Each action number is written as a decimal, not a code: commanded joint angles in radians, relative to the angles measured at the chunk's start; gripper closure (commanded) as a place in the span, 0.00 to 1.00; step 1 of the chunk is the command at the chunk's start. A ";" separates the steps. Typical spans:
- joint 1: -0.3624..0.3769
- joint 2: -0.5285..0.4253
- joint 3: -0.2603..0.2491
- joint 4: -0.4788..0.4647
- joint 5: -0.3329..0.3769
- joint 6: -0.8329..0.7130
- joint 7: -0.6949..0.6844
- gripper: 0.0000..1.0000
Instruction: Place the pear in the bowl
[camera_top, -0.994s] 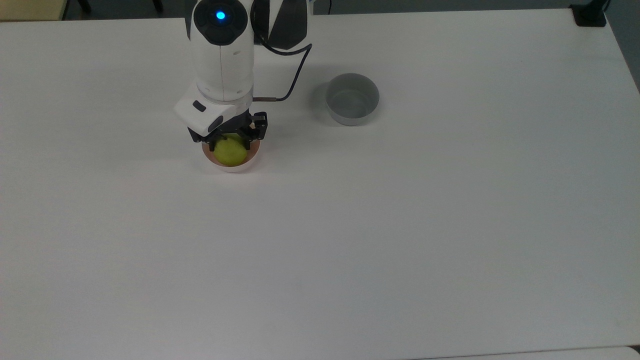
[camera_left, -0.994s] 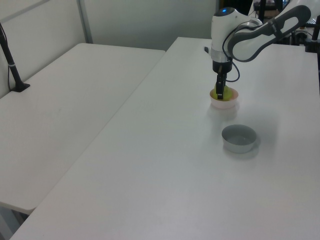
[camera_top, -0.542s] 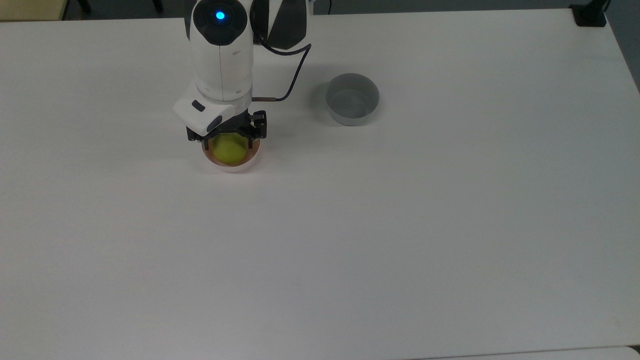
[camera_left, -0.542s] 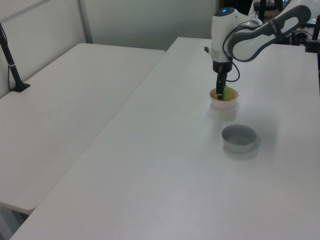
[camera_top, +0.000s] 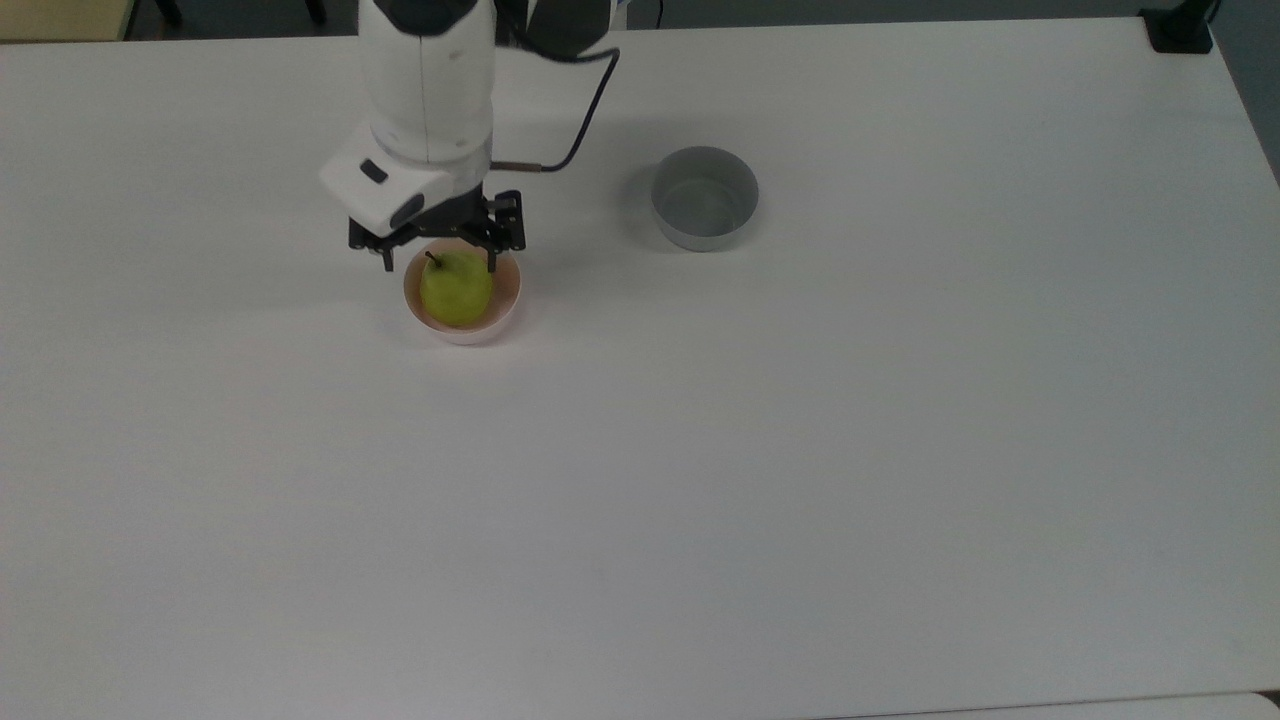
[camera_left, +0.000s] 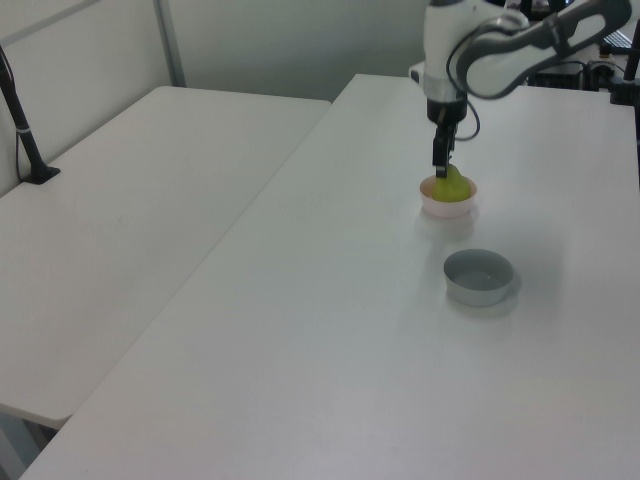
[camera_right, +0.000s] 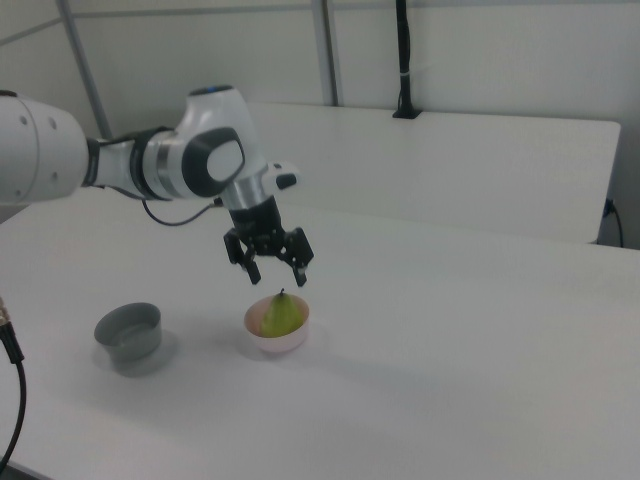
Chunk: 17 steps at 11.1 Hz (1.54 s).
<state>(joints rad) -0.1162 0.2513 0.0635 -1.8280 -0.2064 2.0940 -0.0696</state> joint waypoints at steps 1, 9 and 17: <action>0.009 -0.090 -0.002 0.061 -0.005 -0.132 0.021 0.00; 0.012 -0.320 -0.040 0.125 0.283 -0.402 0.022 0.00; 0.020 -0.302 -0.039 0.125 0.288 -0.381 0.014 0.00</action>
<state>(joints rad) -0.1138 -0.0459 0.0381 -1.6961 0.0695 1.7088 -0.0643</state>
